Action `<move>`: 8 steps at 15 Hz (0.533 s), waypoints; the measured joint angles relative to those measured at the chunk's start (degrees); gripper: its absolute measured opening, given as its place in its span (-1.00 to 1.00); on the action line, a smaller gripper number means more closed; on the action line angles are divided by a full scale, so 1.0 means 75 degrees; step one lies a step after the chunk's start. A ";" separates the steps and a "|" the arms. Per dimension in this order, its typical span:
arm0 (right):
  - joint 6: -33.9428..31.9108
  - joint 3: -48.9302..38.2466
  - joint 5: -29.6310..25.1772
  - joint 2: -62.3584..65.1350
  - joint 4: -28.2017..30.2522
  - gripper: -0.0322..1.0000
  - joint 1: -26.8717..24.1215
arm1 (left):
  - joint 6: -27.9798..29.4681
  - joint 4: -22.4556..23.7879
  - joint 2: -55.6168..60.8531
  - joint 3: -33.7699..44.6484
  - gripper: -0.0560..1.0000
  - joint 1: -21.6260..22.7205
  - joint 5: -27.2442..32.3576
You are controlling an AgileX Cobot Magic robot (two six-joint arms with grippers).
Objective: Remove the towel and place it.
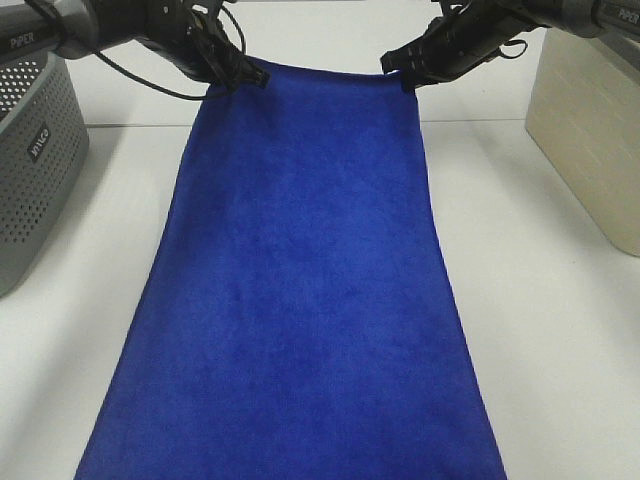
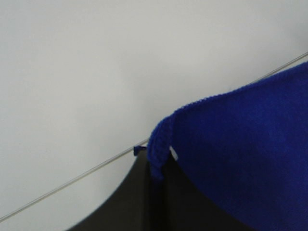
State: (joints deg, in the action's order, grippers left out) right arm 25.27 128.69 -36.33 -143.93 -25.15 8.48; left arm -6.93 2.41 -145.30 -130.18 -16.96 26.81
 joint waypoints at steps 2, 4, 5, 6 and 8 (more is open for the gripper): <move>0.0031 0.0000 0.0183 0.0000 0.0000 -0.91 0.0000 | 0.0000 0.0015 -0.0107 0.0000 -0.88 0.0000 -0.0306; 0.0237 0.0000 0.0397 -0.0038 -0.0160 -0.91 0.0000 | 0.0000 0.0046 -0.0214 -0.0008 -0.88 0.0000 -0.0542; 0.0382 0.0000 0.0542 -0.0046 -0.0313 -0.91 0.0000 | 0.0000 0.0046 -0.0260 -0.0008 -0.88 0.0000 -0.0634; 0.0550 0.0000 0.0634 -0.0061 -0.0481 -0.91 0.0000 | 0.0000 0.0053 -0.0306 -0.0008 -0.88 0.0000 -0.0703; 0.1008 0.0000 0.0856 -0.0107 -0.0963 -0.91 0.0000 | 0.0000 0.0061 -0.0374 -0.0008 -0.88 0.0000 -0.0802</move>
State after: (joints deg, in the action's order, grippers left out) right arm 32.83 128.69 -29.91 -144.73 -32.37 8.48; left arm -6.93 2.86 -148.11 -130.23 -16.96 20.80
